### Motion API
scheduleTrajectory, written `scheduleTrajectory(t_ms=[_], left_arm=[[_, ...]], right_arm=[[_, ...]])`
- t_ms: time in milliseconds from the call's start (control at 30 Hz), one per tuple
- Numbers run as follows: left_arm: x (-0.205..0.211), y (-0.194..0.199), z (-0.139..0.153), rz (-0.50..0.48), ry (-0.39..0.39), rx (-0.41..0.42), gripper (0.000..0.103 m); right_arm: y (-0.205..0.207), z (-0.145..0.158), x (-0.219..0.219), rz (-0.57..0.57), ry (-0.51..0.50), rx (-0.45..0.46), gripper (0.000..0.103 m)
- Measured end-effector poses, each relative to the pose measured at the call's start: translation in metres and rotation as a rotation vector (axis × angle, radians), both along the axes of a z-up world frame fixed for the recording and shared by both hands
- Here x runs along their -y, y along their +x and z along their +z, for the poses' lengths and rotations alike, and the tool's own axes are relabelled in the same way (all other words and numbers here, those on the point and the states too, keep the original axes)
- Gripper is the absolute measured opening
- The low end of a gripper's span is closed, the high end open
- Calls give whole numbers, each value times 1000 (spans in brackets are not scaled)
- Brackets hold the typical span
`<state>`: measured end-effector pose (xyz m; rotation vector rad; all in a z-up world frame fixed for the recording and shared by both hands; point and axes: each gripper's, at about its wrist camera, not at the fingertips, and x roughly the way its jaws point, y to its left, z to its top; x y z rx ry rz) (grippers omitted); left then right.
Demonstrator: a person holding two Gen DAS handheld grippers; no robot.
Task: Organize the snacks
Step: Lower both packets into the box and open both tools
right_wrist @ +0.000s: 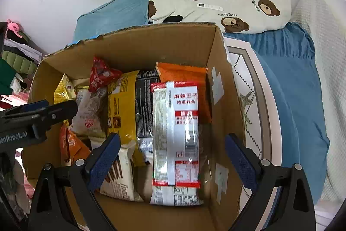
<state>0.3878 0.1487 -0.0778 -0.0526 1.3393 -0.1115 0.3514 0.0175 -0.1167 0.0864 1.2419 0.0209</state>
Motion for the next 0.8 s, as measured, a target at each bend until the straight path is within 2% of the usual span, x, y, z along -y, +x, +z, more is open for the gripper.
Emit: scheduleTrajectory(t_ms=[300,800], left_arm=[[-7,-34,24,23,-17,79,95],[-14,-125,90,27,23,324,95]], right_arm=[[-36,27,-11,21,-19,79,99],[-123,104,-17,38,-21,276,99]])
